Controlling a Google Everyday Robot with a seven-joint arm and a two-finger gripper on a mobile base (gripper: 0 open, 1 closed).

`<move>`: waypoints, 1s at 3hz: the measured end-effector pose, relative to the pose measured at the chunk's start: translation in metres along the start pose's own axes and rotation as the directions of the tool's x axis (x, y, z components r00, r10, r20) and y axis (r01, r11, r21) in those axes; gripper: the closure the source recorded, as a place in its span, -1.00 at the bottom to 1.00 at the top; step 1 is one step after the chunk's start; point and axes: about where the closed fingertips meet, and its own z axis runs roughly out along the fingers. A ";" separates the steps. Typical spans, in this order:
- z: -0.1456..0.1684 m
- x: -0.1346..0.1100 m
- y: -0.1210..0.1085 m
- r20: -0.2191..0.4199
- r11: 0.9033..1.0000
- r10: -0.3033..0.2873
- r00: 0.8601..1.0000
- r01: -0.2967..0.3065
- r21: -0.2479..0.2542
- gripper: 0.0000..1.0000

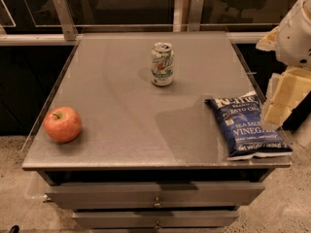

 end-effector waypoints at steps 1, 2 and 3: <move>0.000 0.000 0.000 0.000 1.000 0.000 1.000 0.000 0.000 -1.00; 0.002 -0.007 -0.001 0.034 1.000 -0.013 0.999 0.013 0.017 -1.00; 0.009 -0.023 -0.004 0.115 0.999 -0.036 0.993 0.033 0.028 -1.00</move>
Offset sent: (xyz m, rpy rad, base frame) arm 0.0066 0.0147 -0.0046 0.0573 -0.0427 0.0400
